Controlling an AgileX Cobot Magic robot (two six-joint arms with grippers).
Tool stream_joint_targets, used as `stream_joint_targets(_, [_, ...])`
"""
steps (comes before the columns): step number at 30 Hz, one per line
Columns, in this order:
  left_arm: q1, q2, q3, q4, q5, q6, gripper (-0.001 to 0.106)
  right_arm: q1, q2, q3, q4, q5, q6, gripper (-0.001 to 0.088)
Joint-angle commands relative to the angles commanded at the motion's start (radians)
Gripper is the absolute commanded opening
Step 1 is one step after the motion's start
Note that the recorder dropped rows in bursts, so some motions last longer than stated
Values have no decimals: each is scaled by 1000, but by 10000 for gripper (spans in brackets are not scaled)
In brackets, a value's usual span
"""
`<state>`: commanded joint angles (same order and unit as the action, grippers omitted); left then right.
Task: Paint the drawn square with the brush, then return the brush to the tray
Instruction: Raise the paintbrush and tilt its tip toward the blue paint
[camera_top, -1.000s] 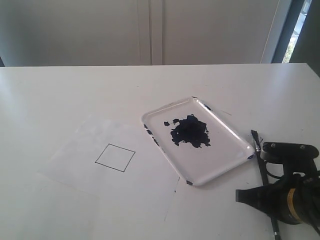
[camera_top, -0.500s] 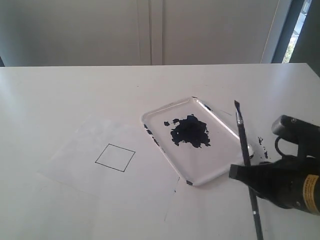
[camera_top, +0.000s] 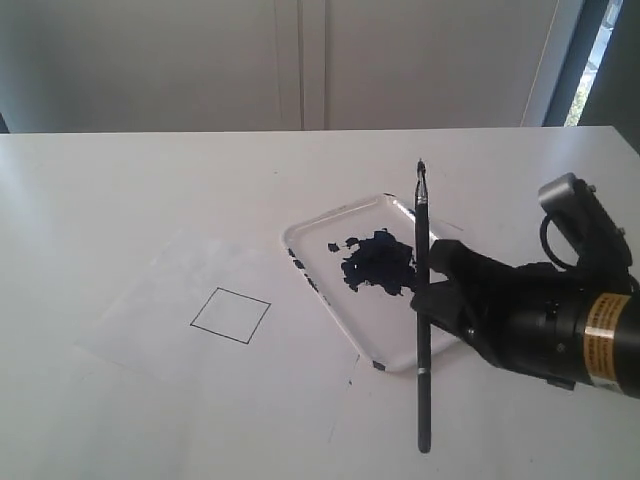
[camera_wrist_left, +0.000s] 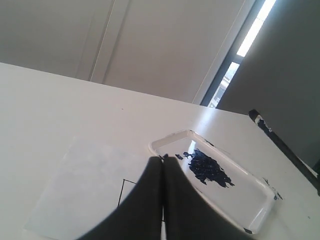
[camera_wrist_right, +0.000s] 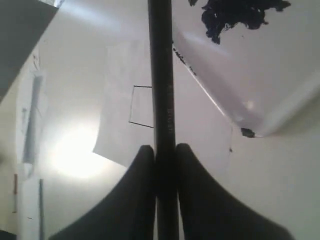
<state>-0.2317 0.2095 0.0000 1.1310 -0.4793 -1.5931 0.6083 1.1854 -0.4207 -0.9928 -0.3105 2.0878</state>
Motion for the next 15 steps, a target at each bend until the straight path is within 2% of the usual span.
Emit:
stream_joint_targets(1, [0,0,0,0,0,0,0,-1,36,2,99,-56,-43,0])
stream_joint_targets(7, [0,0,0,0,0,0,0,-1,239,4,314,-277,-70,0])
stream_joint_targets(11, [0,0,0,0,0,0,0,-1,311,4,399,-457,-70,0])
stream_joint_targets(15, [0,0,0,0,0,0,0,-1,338,4,438,-492,-68,0])
